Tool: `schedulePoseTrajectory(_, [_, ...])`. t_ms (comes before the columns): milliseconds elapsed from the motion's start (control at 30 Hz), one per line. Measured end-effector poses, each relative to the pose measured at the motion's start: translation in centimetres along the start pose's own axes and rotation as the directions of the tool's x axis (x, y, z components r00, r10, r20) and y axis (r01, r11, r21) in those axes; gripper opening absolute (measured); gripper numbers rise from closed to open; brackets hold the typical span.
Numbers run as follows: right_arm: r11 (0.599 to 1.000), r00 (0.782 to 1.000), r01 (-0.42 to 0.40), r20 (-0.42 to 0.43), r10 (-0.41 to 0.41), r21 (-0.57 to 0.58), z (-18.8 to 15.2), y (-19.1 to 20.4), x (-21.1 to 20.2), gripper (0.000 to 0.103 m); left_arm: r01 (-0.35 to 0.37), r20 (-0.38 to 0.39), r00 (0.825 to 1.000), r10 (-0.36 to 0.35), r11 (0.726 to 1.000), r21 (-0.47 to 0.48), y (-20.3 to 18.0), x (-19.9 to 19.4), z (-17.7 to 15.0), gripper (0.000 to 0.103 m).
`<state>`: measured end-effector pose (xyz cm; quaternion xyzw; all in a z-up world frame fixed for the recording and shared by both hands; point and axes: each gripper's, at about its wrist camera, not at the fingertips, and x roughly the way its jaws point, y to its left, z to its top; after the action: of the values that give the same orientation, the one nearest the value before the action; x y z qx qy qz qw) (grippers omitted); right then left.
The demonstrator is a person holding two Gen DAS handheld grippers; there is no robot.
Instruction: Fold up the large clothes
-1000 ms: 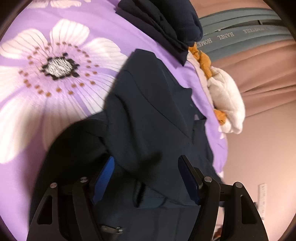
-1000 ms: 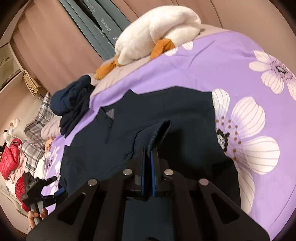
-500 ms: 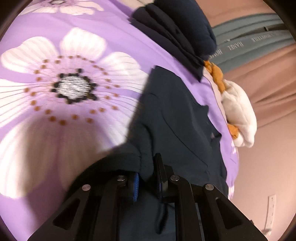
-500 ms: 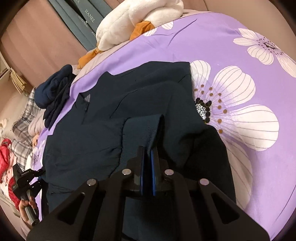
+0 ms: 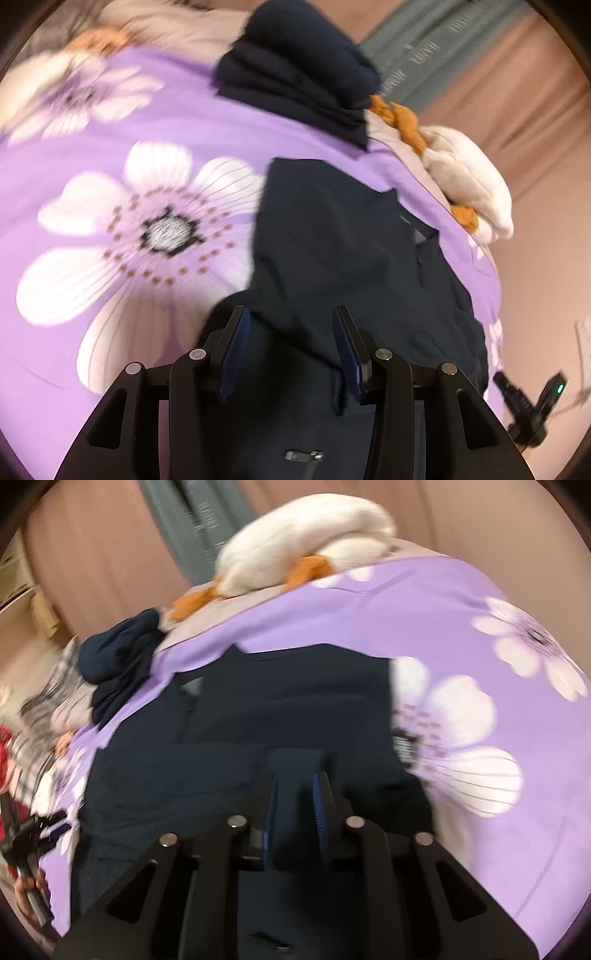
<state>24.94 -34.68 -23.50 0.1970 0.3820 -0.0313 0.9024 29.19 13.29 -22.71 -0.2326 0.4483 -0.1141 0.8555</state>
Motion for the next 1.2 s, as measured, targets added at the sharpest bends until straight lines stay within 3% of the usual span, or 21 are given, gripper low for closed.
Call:
schedulePoseTrajectory(133, [0.994,0.998,-0.036,-0.06,0.03,-0.103,-0.2,3.7,2.0,0.023,-0.007,-0.031,0.999,0.012,0.988,0.152,-4.8,1.9,-0.2,0.044])
schedulePoseTrajectory(267, [0.979,0.994,-0.027,-0.113,0.004,-0.201,-1.2,6.4,4.3,0.023,-0.005,-0.089,0.995,0.034,0.952,0.307,-8.6,5.3,-1.6,0.044])
schedulePoseTrajectory(433, [0.961,0.987,-0.003,-0.155,-0.041,-0.276,-3.1,6.6,6.0,0.019,-0.023,-0.13,0.988,0.087,0.904,0.426,-9.2,7.9,-4.2,0.044])
schedulePoseTrajectory(567, [0.961,0.989,-0.017,-0.147,-0.025,-0.276,-4.2,5.9,6.0,0.018,-0.01,-0.117,0.991,0.069,0.895,0.445,-8.3,7.7,-5.0,0.045])
schedulePoseTrajectory(733, [0.957,0.988,0.006,-0.146,-0.051,-0.29,-4.3,6.4,6.3,0.019,-0.023,-0.128,0.988,0.083,0.912,0.409,-8.3,7.1,-4.7,0.05])
schedulePoseTrajectory(767, [0.96,0.987,0.007,-0.152,-0.051,-0.28,-4.0,6.6,6.0,0.022,-0.028,-0.129,0.988,0.088,0.914,0.404,-8.4,6.6,-4.7,0.059])
schedulePoseTrajectory(833, [0.97,0.987,-0.024,-0.16,-0.015,-0.243,-4.0,6.6,5.0,0.04,-0.036,-0.115,0.989,0.091,0.91,0.413,-8.7,5.5,-5.1,0.072])
schedulePoseTrajectory(900, [0.975,0.988,-0.056,-0.149,0.024,-0.213,-4.2,6.7,3.3,0.047,-0.065,-0.091,0.989,0.116,0.895,0.441,-9.0,3.9,-5.9,0.073])
schedulePoseTrajectory(1000, [0.977,0.991,-0.054,-0.133,0.027,-0.204,-5.3,6.9,0.5,0.049,-0.079,-0.075,0.989,0.126,0.89,0.45,-9.1,1.8,-7.1,0.073])
schedulePoseTrajectory(1133, [0.983,0.988,-0.063,-0.151,0.036,-0.173,-7.6,6.8,-2.0,0.056,-0.077,-0.061,0.991,0.117,0.888,0.454,-9.1,-0.3,-8.7,0.091])
schedulePoseTrajectory(1200, [0.985,0.986,-0.064,-0.164,0.038,-0.161,-9.0,6.7,-3.0,0.059,-0.07,-0.064,0.992,0.11,0.888,0.455,-9.1,-1.3,-9.7,0.091])
